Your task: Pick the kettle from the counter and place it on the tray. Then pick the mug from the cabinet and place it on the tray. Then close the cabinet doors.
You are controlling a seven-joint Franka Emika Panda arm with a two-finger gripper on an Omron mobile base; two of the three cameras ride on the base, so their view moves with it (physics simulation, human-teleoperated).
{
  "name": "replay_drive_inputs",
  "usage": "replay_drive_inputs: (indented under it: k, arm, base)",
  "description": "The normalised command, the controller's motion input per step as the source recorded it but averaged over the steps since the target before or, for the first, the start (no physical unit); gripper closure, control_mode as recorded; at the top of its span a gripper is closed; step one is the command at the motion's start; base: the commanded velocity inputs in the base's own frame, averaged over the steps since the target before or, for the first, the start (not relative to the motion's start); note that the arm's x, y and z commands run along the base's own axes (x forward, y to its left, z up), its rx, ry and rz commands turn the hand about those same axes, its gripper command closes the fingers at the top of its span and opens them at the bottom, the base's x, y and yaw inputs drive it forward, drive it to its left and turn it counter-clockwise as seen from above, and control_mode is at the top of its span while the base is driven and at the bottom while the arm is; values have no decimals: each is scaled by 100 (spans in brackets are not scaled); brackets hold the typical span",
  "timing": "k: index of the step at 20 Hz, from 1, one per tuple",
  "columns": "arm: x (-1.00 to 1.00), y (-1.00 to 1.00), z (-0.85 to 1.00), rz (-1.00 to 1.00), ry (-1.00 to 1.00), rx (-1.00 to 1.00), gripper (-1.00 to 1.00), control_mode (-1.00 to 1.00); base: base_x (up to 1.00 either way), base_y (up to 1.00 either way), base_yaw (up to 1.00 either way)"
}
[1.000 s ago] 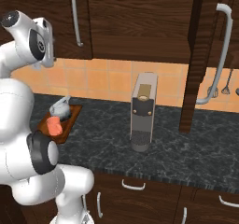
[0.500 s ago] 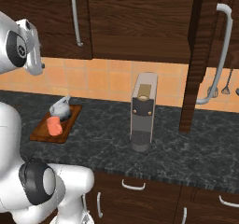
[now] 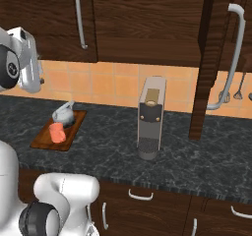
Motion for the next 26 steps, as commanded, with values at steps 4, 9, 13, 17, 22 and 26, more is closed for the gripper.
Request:
replay_drive_inputs:
  k: [4,9,13,17,22,26]
  arm:
    - [-52,-18,0,0,0,0,-100,-100]
    - [-44,-27,0,0,0,0,-100,-100]
    - [-29,-37,0,-6,0,0,-100,-100]
    - [-10,-63,0,-21,0,0,-100,-100]
    - [-14,-74,0,-23,0,7,-100,-100]
    - [-35,-80,0,-21,-5,13,-100,-100]
  base:
    - [0,0,0]
    - [0,0,0]
    - [0,0,0]
    - [0,0,0]
    - [0,0,0]
    - [0,0,0]
